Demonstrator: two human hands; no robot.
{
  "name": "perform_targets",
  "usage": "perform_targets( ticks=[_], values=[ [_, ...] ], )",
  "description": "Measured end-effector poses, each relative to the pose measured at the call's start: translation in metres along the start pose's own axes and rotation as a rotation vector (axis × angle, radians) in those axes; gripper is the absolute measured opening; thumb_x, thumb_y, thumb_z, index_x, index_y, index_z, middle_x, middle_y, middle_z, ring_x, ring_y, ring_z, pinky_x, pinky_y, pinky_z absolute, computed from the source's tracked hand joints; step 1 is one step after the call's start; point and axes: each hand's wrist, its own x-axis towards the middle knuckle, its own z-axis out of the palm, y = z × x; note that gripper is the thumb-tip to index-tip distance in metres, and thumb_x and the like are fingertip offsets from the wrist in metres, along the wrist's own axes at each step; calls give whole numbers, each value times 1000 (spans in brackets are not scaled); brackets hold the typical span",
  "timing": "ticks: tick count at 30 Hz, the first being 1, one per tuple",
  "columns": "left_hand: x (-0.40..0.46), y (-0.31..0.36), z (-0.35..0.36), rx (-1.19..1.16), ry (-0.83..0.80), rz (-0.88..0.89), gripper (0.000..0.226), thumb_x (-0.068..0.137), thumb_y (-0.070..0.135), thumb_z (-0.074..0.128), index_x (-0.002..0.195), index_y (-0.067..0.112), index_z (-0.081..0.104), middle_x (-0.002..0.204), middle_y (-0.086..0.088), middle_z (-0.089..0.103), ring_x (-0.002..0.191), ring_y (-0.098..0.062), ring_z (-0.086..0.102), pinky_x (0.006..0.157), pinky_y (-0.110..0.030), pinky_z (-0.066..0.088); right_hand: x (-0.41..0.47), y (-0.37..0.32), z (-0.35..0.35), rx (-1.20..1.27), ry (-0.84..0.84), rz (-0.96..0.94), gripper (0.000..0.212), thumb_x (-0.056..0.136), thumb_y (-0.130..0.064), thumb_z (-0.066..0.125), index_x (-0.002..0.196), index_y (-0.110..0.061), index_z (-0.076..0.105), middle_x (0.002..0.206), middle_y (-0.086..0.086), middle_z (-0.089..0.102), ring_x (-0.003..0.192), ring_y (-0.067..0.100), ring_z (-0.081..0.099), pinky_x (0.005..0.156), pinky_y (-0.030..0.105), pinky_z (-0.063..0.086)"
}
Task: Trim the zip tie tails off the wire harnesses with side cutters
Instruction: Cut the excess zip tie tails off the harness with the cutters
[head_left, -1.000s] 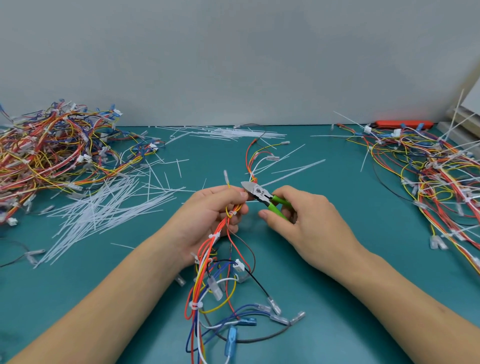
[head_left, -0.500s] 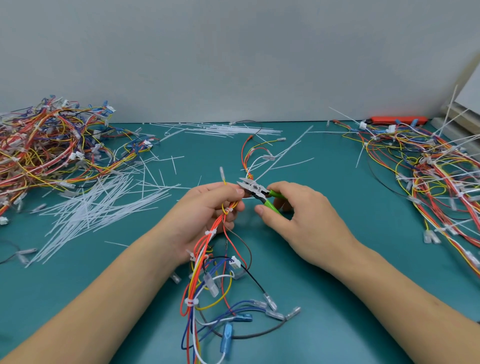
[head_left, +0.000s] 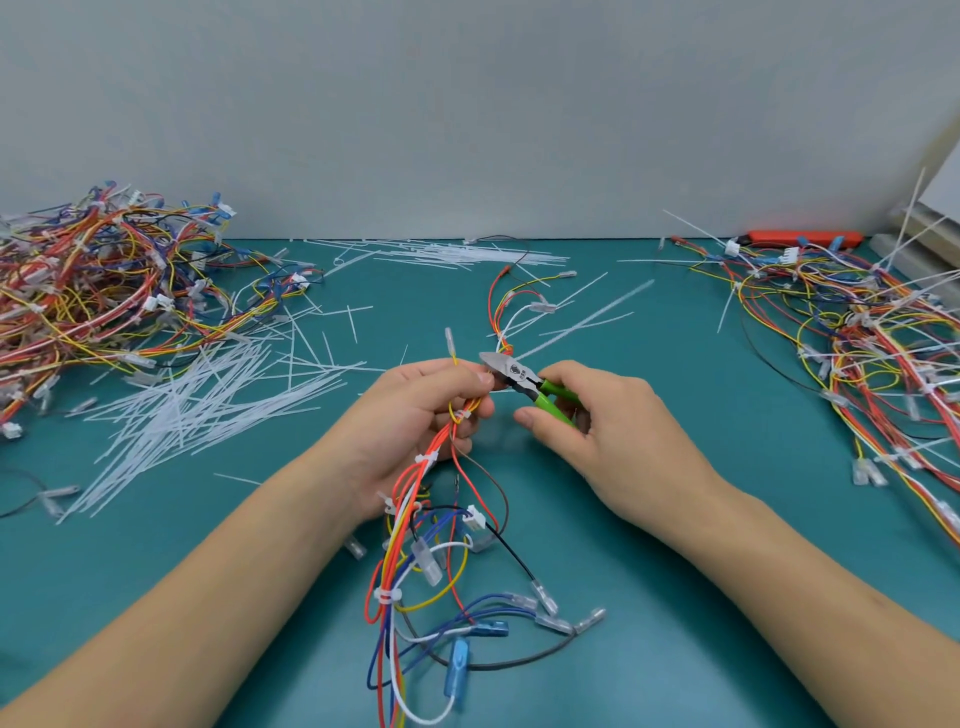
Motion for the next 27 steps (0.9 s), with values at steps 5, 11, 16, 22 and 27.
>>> perform_targets(
  ticks=[5,11,16,22,27],
  values=[
    [1,-1,0,-6,3,-1,11,94,12,64,90,11,75,70,-5,63,50,-10,50,46,-19,42,-3,-3,-1,-127,42,97,55,87,-75,50,133,-48,59,102,-19,57,104,10,47,94,41,38],
    [2,-2,-1,-5,4,-2,14,93,12,65,103,4,72,70,-6,63,50,-10,50,46,-18,42,-7,-7,4,-199,-4,166,68,90,-72,45,153,-46,39,129,-9,51,125,18,38,106,42,34],
    [3,-2,-1,0,4,3,9,93,12,65,96,7,72,70,-6,63,50,-10,48,46,-18,41,-6,-7,8,-304,2,185,55,96,-56,52,144,-31,45,131,-7,52,127,22,40,103,44,35],
    [2,-2,0,-11,3,6,11,93,12,66,97,7,74,69,-5,63,49,-10,49,46,-18,41,-4,-10,9,-260,57,160,23,100,-53,51,92,-32,46,86,-13,48,90,23,47,78,41,36],
    [1,-2,1,0,2,4,21,92,12,66,109,0,71,70,-6,64,49,-10,49,46,-18,41,-2,-12,7,-254,65,170,42,102,-51,50,76,-24,32,69,-7,46,63,24,42,55,40,24]
  ],
)
